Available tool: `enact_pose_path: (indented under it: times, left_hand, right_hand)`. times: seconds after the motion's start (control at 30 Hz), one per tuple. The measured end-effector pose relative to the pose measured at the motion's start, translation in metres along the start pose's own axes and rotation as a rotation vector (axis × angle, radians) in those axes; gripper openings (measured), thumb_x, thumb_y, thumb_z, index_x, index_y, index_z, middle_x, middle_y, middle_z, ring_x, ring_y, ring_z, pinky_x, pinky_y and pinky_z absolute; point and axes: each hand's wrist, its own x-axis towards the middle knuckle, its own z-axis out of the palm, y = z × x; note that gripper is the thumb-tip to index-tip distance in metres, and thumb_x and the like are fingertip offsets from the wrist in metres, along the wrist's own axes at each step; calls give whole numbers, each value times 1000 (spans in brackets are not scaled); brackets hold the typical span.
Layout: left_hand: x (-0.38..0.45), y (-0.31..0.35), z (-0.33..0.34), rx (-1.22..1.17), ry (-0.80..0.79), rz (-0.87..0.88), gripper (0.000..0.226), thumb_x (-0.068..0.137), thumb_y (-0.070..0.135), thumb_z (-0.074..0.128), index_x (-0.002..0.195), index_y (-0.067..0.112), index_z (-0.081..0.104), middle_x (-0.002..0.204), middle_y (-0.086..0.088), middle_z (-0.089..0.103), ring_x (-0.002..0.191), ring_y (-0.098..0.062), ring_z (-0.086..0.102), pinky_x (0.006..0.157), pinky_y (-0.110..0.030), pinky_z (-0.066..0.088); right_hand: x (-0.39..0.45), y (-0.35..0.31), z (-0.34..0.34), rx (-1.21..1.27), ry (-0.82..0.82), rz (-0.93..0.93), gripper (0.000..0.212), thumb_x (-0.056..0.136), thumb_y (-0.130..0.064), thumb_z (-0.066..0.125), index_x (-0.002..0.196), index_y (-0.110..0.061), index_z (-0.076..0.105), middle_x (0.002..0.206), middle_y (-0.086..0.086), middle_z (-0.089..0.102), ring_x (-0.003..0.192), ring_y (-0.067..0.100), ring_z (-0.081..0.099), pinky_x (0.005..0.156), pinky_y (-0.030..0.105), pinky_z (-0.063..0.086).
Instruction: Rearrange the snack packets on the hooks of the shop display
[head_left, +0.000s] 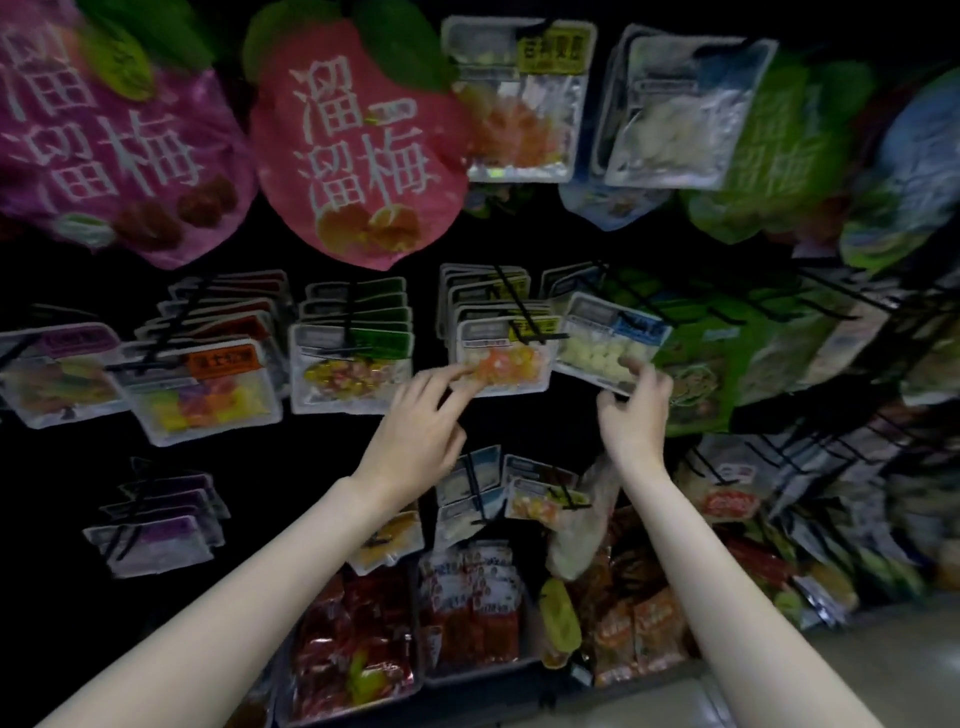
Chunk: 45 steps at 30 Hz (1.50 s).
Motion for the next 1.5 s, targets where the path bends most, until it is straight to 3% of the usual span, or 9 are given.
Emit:
enact_pose_path:
  times: [0.07,0.17,0.3,0.43,0.57,0.9,1.07,1.17,1.5]
  left_hand:
    - [17,19,16,-1,13,-36,48,80,3,60,126,12,48,129,-13,51,117,-28,39,92,-47,43]
    - [35,48,36,51,10,-86,43,83,16,43,126,15,44,126,-14,52,116,-28,36,88,-48,46]
    - [45,72,52,70,9,-226,48,84,24,34,131,17,38,131,-17,48,124,-30,30,93,-51,41]
    - [50,79,58,103,-21,-222,57,84,22,32,141,20,30,149,-9,32,138,-27,22,106,-42,26]
    - [53,92,58,86,-24,-212,52,83,18,32,134,17,36,138,-11,42,125,-28,35,99,-47,41]
    - [81,131,29,-91,106,-16,42,87,7,37,128,9,48,128,-9,44,102,-18,52,75,-19,44]
    - [117,136,1,-116,176,-135,46,87,7,46,133,7,46,136,-12,42,121,-30,46,96,-37,43]
    - [124,125,-16,-12,123,-299,48,90,11,52,137,11,42,142,-10,36,131,-29,29,106,-40,27]
    - [102,103,-27,-79,7,-452,53,92,13,50,142,11,32,140,-10,39,127,-29,37,102,-43,34]
  right_hand:
    - [20,14,-17,-92,41,-187,40,93,-5,50,131,-4,39,140,13,27,126,26,36,81,13,28]
    - [52,34,-35,-254,108,-433,39,90,-6,56,126,2,42,142,19,28,133,31,25,102,32,30]
    - [83,52,-40,-258,-177,-430,46,93,-13,54,135,-4,37,151,16,15,140,31,14,112,40,23]
    - [95,57,-41,-185,-298,-452,39,95,-6,48,133,-5,45,145,13,26,133,30,27,106,34,27]
    - [95,58,-43,-90,-220,-536,28,92,0,48,117,-3,60,118,12,49,115,26,39,95,25,29]
    - [92,31,-102,316,-89,-415,27,94,-3,47,118,-10,58,117,4,47,97,-1,49,79,7,40]
    - [123,-46,-129,339,-96,-556,50,92,-17,58,136,-7,38,128,0,44,117,6,41,91,1,29]
    - [158,-82,-122,394,-199,-387,60,88,-26,63,139,-11,33,132,5,47,122,19,45,90,18,36]
    - [176,-98,-128,792,-261,-180,10,83,-19,68,90,-12,64,87,7,65,79,22,62,65,29,45]
